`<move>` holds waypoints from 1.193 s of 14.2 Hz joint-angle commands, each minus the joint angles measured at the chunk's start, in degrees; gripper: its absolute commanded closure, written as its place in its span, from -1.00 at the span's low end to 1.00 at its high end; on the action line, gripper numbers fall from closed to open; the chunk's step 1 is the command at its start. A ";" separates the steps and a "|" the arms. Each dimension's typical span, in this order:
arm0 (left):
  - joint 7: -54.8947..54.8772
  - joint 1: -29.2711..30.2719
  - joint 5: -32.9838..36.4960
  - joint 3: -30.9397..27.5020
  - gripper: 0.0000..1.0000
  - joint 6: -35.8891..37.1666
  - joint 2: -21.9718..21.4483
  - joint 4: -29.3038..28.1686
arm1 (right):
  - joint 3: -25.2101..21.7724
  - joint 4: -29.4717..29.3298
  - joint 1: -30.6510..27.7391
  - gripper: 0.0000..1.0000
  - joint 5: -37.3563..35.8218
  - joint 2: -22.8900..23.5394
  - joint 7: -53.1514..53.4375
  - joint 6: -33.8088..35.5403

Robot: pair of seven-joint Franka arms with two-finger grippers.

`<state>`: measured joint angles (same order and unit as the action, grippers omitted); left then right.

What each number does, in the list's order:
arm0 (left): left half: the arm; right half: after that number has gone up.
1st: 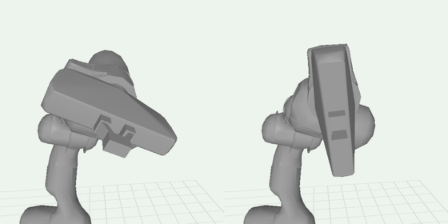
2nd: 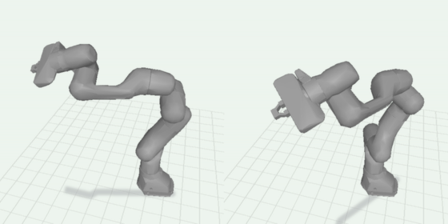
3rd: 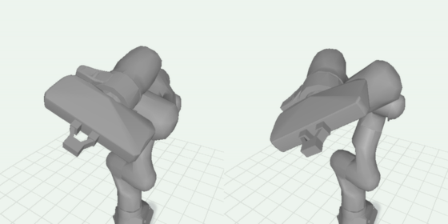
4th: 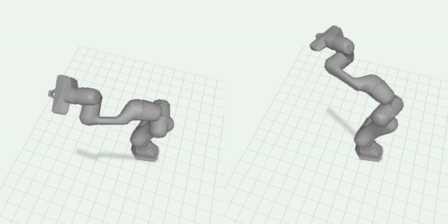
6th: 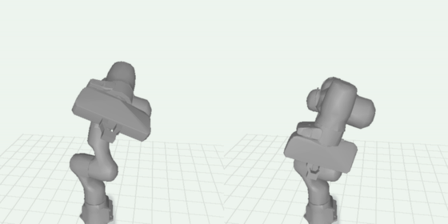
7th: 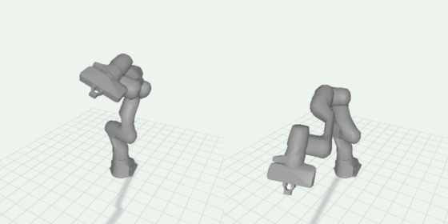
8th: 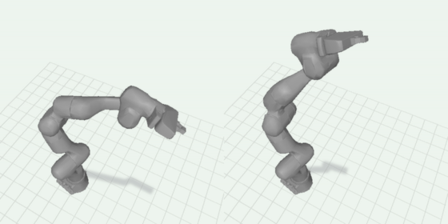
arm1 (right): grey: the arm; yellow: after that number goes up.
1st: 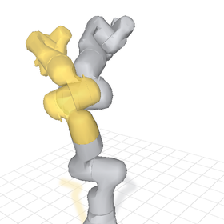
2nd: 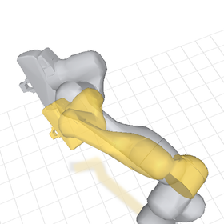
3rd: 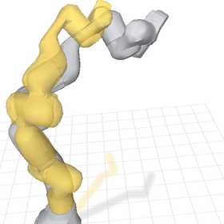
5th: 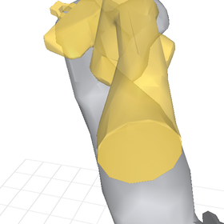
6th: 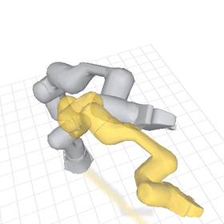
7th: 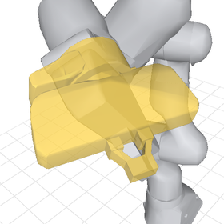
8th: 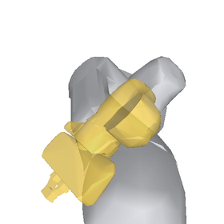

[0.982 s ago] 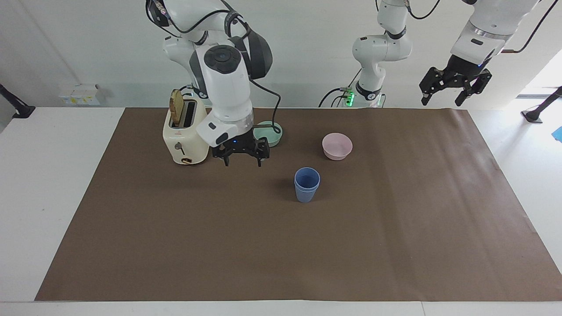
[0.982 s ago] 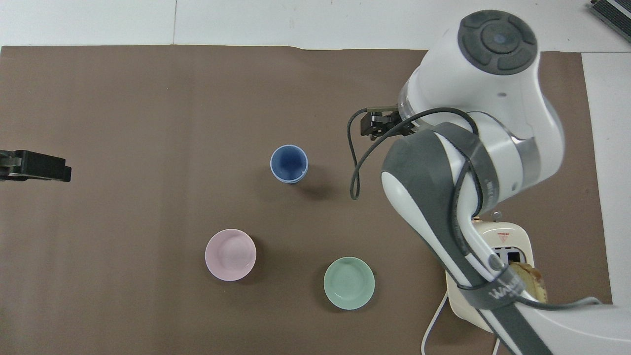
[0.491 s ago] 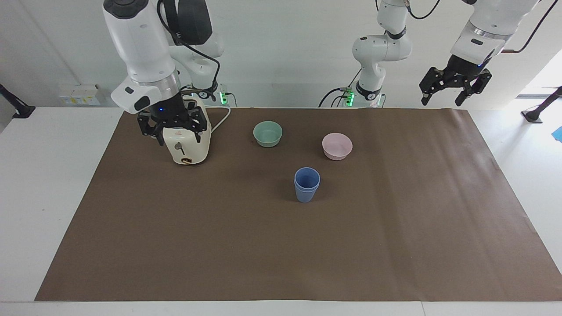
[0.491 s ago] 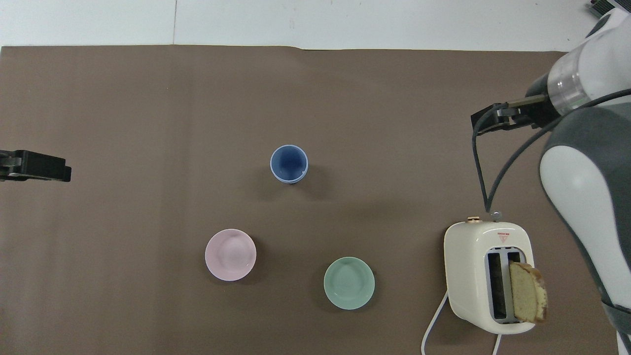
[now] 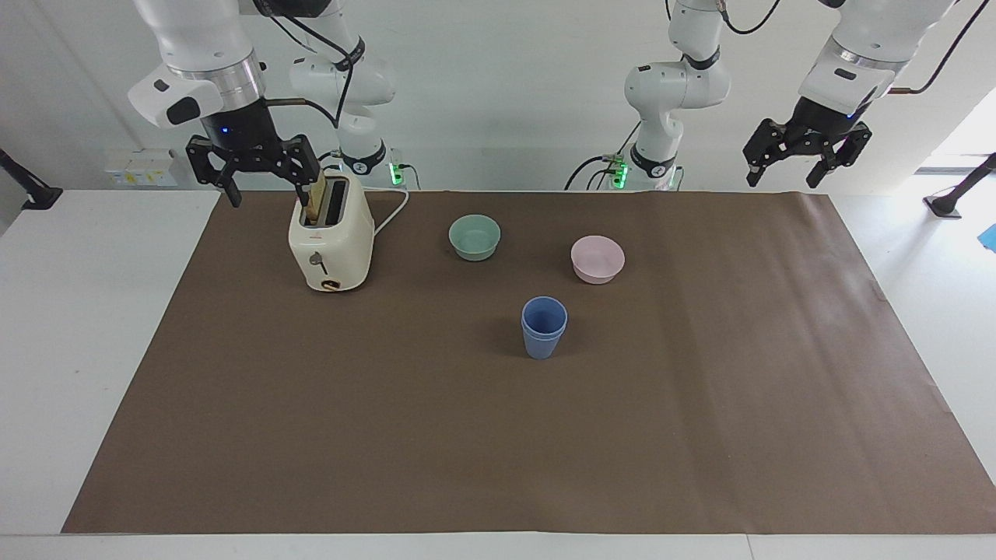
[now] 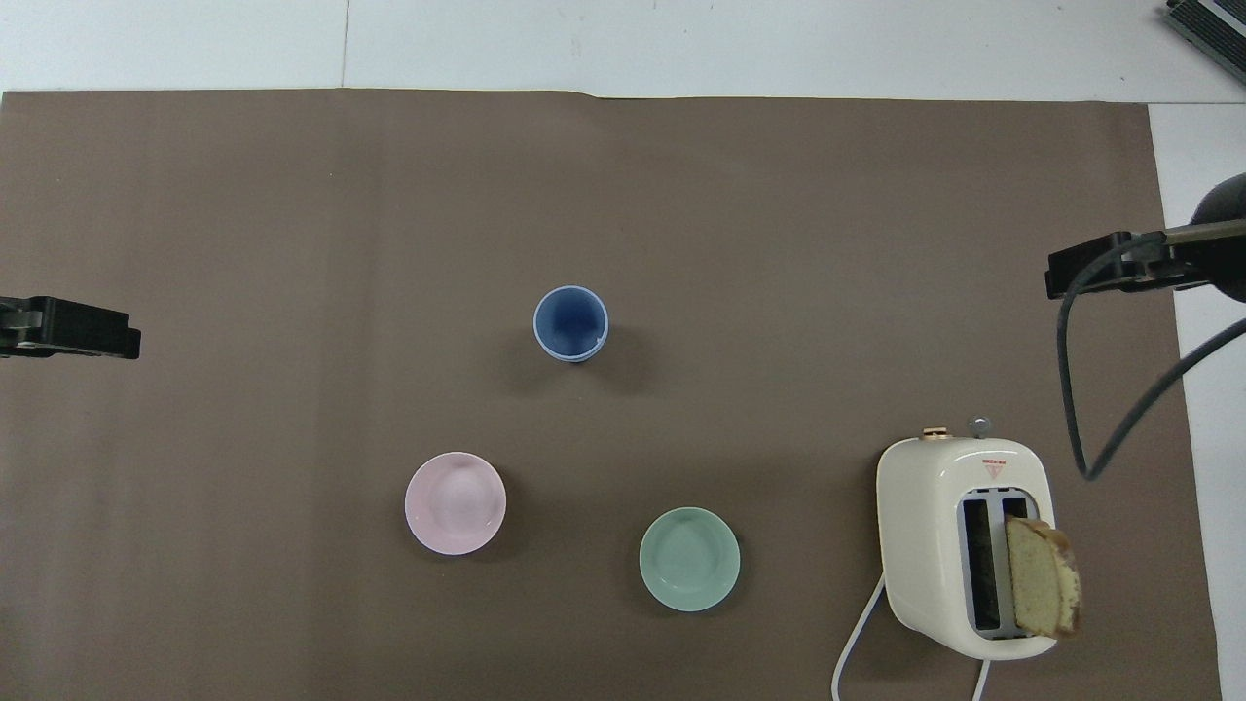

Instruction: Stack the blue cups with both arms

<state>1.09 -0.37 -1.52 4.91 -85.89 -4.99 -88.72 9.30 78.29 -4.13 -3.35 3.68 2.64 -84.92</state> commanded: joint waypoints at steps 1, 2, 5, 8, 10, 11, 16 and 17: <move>-0.39 0.99 -0.68 0.45 -1.00 0.72 -0.73 -0.22 | 0.54 4.23 -2.37 -1.00 3.60 -2.53 -0.89 -0.33; -0.39 0.99 -0.68 0.45 -1.00 0.72 -0.73 -0.22 | 0.45 4.68 -3.24 -1.00 4.57 -2.88 -0.80 -0.33; -0.39 0.99 -0.68 0.45 -1.00 0.72 -0.73 -0.14 | 0.19 4.68 -3.52 -1.00 4.49 -2.98 -1.41 0.63; -0.39 0.99 -0.68 0.45 -1.00 0.72 -0.73 -0.22 | -0.07 4.60 -3.60 -1.00 4.49 -3.06 -1.32 0.72; -0.39 0.99 -0.68 0.45 -1.00 0.72 -0.73 -0.22 | -0.07 4.51 -3.60 -1.00 4.41 -2.89 -1.32 0.11; -0.30 0.99 -0.68 0.45 -1.00 0.72 -0.73 -0.14 | -0.07 4.51 -3.60 -1.00 4.32 -2.89 -1.24 0.11; -0.39 0.99 -0.68 0.45 -1.00 0.72 -0.73 -0.22 | -0.07 4.51 -3.43 -1.00 4.32 -2.89 -0.89 0.02; -0.39 0.99 -0.68 0.45 -1.00 0.72 -0.73 -0.22 | -0.07 4.51 -3.43 -1.00 4.40 -2.89 -0.80 0.02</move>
<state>1.09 -0.37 -1.52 4.91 -85.88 -5.00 -88.72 9.17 81.05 -6.87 -0.26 2.19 2.64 -84.40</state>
